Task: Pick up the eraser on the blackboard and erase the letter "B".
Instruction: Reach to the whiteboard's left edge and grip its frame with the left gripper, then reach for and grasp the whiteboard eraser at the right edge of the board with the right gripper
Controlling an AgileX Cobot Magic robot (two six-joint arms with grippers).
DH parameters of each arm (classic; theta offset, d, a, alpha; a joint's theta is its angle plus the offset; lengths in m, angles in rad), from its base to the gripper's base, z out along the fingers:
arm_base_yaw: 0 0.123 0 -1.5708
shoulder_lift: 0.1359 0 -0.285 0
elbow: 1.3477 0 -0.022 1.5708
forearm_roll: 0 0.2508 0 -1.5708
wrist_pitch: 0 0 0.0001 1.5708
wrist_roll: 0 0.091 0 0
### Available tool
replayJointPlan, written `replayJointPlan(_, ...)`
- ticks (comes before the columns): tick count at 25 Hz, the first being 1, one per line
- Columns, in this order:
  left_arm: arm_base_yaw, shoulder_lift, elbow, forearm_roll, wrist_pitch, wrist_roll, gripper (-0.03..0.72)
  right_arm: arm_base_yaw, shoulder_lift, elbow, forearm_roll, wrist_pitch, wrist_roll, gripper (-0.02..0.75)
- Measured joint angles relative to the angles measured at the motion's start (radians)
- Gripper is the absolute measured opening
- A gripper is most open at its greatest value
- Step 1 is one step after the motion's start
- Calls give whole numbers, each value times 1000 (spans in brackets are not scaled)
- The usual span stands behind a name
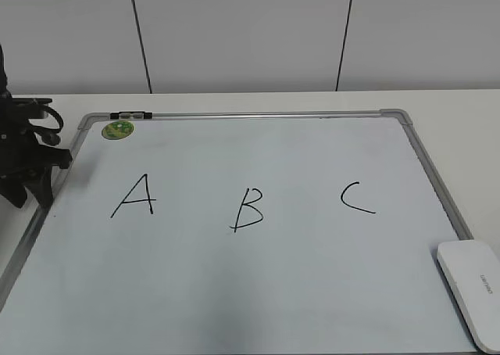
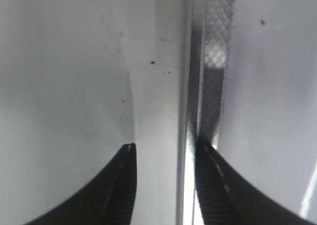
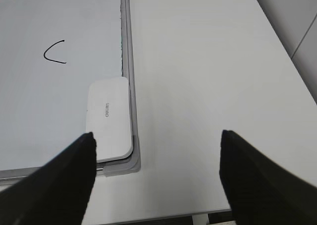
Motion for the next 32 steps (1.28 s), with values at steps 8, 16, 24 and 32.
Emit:
replayJointPlan(8,0,10,-6,-20,0,16,298,0,0,0,0,0,0,573)
replayJointPlan(16,0,10,-6,-39,0,18,52,0,0,0,0,0,0,573)
replayJointPlan(24,0,10,-6,-43,0,18,24,0,0,0,0,0,0,573)
replayJointPlan(32,0,10,-6,-43,0,18,23,0,0,0,-4,0,0,573)
